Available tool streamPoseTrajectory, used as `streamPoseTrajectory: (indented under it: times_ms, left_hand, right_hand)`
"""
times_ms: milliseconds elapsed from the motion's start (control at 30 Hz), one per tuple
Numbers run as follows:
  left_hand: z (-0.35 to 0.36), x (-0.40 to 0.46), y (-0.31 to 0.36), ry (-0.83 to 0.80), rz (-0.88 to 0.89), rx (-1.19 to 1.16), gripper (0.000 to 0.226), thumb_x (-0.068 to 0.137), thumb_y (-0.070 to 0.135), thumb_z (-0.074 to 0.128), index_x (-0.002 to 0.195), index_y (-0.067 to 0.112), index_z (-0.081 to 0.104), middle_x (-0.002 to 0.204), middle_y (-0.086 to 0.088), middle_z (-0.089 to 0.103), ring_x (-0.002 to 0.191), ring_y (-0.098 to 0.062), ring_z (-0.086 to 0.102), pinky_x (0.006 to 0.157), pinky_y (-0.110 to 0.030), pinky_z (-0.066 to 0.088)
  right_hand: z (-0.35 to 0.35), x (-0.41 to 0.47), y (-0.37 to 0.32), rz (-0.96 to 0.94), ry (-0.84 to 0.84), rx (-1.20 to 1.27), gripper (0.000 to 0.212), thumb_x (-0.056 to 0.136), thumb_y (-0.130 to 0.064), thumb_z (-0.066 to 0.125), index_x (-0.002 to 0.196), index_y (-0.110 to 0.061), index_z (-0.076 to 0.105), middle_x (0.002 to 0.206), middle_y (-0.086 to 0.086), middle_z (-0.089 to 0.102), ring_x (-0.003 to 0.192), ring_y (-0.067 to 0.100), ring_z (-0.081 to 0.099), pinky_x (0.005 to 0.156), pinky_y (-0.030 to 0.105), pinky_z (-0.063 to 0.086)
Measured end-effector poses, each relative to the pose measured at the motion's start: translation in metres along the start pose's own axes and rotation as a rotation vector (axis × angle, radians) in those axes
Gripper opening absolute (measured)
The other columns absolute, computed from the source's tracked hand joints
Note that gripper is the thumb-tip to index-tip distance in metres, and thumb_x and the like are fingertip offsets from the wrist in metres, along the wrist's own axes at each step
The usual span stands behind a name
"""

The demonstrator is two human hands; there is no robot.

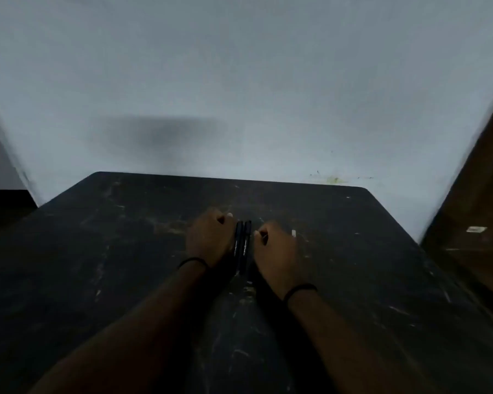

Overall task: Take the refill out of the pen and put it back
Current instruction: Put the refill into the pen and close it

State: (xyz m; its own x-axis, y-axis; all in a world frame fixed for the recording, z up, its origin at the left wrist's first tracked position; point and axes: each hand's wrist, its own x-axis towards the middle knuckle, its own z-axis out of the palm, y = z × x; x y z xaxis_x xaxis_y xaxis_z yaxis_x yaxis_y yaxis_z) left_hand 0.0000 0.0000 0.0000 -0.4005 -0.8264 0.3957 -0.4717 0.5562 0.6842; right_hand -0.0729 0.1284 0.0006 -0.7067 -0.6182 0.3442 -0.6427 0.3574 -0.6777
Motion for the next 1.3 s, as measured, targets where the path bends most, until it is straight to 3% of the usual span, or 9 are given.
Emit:
streamPoseTrajectory:
  times_ms: [100,233,367,500,767,967,1067,1167,1300]
  left_hand:
    - [0.011,0.012,-0.009,0.052,-0.073,-0.088,0.04,0.096,0.038,0.052,0.062,0.019,0.045,0.06,0.002,0.05,0.056,-0.012,0.045,0.053,-0.03,0.034]
    - [0.015,0.024,-0.013,0.085,-0.176,-0.243,0.038,0.096,0.036,0.054,0.063,0.019,0.047,0.062,0.001,0.049,0.056,-0.012,0.042,0.055,-0.03,0.034]
    - [0.015,0.027,-0.017,0.062,-0.221,-0.346,0.033,0.097,0.034,0.055,0.075,0.01,0.061,0.073,-0.015,0.062,0.061,-0.017,0.05,0.057,-0.033,0.041]
    - [0.014,0.026,-0.015,0.059,-0.19,-0.312,0.036,0.097,0.034,0.054,0.08,0.004,0.064,0.08,-0.019,0.067,0.064,-0.021,0.053,0.06,-0.037,0.045]
    - [0.009,0.016,-0.012,0.053,-0.105,-0.278,0.036,0.097,0.032,0.054,0.077,0.004,0.063,0.076,-0.017,0.066,0.075,-0.036,0.064,0.069,-0.047,0.052]
    - [0.008,0.011,-0.01,0.055,-0.047,-0.286,0.037,0.097,0.031,0.055,0.075,0.002,0.062,0.076,-0.018,0.065,0.075,-0.036,0.063,0.067,-0.047,0.051]
    - [0.006,0.01,-0.009,0.055,-0.005,-0.299,0.04,0.098,0.035,0.054,0.074,0.004,0.062,0.072,-0.016,0.063,0.072,-0.034,0.062,0.065,-0.045,0.05]
    - [0.006,0.008,-0.006,0.037,0.037,-0.323,0.049,0.099,0.046,0.046,0.075,0.005,0.061,0.069,-0.015,0.062,0.068,-0.031,0.061,0.063,-0.043,0.049]
    - [0.005,0.002,0.0,-0.004,0.111,-0.422,0.062,0.092,0.067,0.031,0.076,0.015,0.062,0.058,-0.001,0.056,0.052,-0.007,0.053,0.054,-0.031,0.045]
  right_hand:
    - [0.015,0.015,0.005,0.054,0.011,-0.03,0.025,0.099,-0.038,0.048,0.08,-0.022,0.051,0.071,-0.001,0.06,0.072,0.019,0.06,0.074,0.038,0.046]
    - [0.025,0.028,0.005,0.087,0.005,-0.082,0.033,0.095,-0.048,0.052,0.073,-0.024,0.046,0.066,-0.006,0.055,0.066,0.014,0.056,0.056,0.029,0.033]
    - [0.028,0.032,0.008,0.144,0.017,-0.152,0.032,0.089,-0.052,0.059,0.083,-0.021,0.057,0.075,-0.006,0.063,0.07,0.013,0.056,0.069,0.023,0.025]
    - [0.023,0.03,0.005,0.128,-0.005,-0.184,0.03,0.09,-0.045,0.06,0.09,-0.015,0.062,0.087,0.002,0.069,0.086,0.022,0.065,0.076,0.03,0.046]
    - [0.019,0.023,-0.005,0.133,-0.048,-0.251,0.035,0.092,-0.045,0.056,0.102,-0.011,0.06,0.101,0.008,0.067,0.097,0.027,0.064,0.074,0.03,0.046]
    - [0.015,0.023,-0.005,0.182,-0.117,-0.222,0.033,0.089,-0.034,0.054,0.064,-0.014,0.048,0.068,0.001,0.058,0.071,0.023,0.062,0.061,0.026,0.04]
    - [0.014,0.02,-0.005,0.142,-0.05,-0.177,0.031,0.091,-0.038,0.051,0.071,-0.016,0.052,0.066,0.0,0.059,0.06,0.012,0.057,0.073,0.032,0.046]
    - [0.011,0.016,-0.006,0.022,0.117,-0.107,0.026,0.091,-0.037,0.054,0.071,-0.023,0.045,0.063,-0.005,0.051,0.052,0.002,0.045,0.049,0.018,0.033]
    - [0.011,0.012,-0.004,-0.128,0.144,-0.087,0.015,0.095,-0.03,0.052,0.084,-0.022,0.047,0.07,-0.007,0.05,0.06,0.008,0.05,0.053,0.03,0.045]
